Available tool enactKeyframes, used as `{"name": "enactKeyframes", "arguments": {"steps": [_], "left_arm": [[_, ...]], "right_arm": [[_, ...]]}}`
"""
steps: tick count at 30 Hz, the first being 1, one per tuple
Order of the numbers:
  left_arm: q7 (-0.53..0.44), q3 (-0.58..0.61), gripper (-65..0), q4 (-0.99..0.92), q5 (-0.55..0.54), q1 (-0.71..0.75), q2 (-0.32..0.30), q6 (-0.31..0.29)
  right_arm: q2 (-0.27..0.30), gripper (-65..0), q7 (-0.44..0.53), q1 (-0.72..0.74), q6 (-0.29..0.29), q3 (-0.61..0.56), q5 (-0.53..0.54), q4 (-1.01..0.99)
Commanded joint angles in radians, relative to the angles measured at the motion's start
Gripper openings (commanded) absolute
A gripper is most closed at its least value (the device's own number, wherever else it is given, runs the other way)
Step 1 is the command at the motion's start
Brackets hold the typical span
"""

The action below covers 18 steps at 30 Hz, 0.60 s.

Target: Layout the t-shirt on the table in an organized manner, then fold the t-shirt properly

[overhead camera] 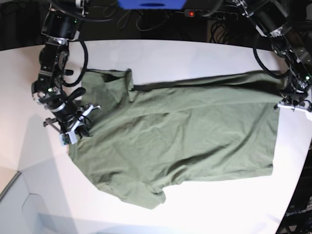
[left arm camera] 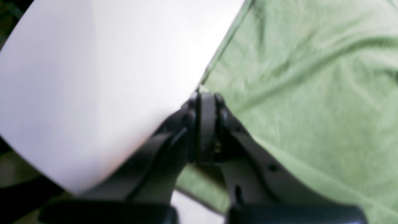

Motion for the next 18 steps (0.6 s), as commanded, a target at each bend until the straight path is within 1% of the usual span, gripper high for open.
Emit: {"name": "enactKeyframes", "arguments": {"steps": [1,15,18], "left_arm": [[-0.027,-0.003,-64.9,0.014,-0.002,-0.012,-0.019,0.002],[-0.042,0.000,-64.9,-0.075,-0.002,-0.021,-0.022,0.002],[-0.087,0.004,-64.6,-0.076,-0.002,-0.020,-0.018,0.002]], "right_arm": [[0.008,-65.0,0.024,0.021,-0.002,0.004,0.013,0.018],[0.008,-65.0,0.024,0.042,-0.002,-0.002,0.011,0.018],[0.008,-65.0,0.024,0.042,-0.002,-0.002,0.011,0.018]]}}
